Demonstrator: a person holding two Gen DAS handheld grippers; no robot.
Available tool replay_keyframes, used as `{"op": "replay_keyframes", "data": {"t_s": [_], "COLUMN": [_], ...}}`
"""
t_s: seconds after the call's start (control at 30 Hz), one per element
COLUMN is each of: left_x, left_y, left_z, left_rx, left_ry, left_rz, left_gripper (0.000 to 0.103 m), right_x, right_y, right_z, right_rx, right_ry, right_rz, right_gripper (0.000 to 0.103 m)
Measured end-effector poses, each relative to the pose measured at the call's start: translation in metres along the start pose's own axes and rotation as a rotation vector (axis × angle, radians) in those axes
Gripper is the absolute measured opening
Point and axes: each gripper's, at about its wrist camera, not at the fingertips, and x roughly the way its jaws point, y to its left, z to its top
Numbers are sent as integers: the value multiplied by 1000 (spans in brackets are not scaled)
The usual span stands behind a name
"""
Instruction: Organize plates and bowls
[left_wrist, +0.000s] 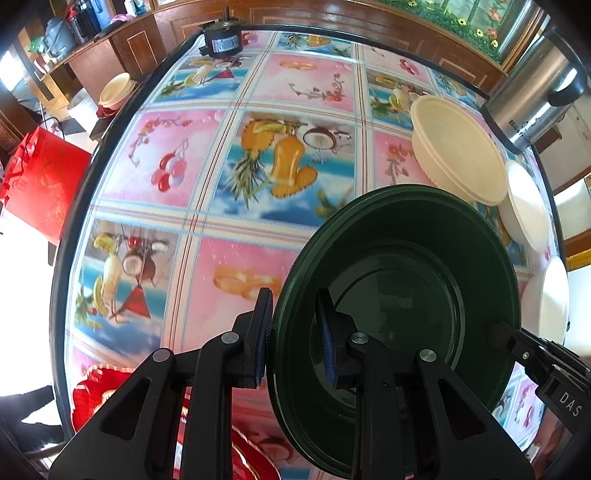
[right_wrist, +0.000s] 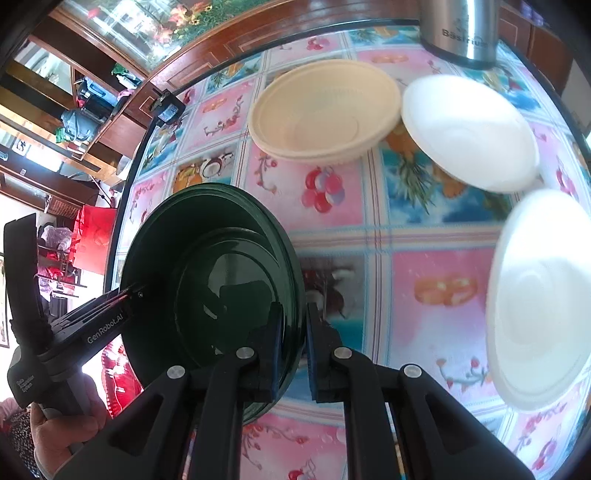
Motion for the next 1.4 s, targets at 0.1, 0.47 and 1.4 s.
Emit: {"op": "replay_keyframes", "data": {"t_s": [0.1, 0.47, 1.4], "left_x": [-9, -59, -81], "left_y": [1, 31, 167], "left_z": [-8, -41, -139], "left_rx": [-4, -60, -254], "left_ry": [-7, -65, -24], "left_rz": [-6, -19, 80], "left_gripper": [23, 23, 23], "right_x": [-9, -35, 13], "right_y": [4, 36, 163], "right_z": [-5, -32, -102], "right_rx": [-5, -66, -325], "right_ry": [-5, -19, 114], "right_rz": [-2, -1, 33], "right_gripper": [9, 9, 10]}}
